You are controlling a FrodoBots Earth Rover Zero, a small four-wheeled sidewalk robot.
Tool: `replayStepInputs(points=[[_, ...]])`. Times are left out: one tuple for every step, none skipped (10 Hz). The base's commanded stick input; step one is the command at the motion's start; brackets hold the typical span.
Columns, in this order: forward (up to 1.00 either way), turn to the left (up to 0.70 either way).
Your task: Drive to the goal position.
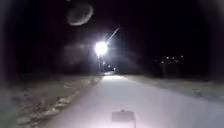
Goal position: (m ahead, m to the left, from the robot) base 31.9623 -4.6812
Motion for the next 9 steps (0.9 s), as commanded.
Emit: replayStepInputs(points=[[0.7,0.03],[0.7,0.0],[0.7,0.0],[0.7,0.0],[0.7,0.0],[0.7,0.0],[0.7,0.0],[0.7,0.0],[0.7,0.0]])
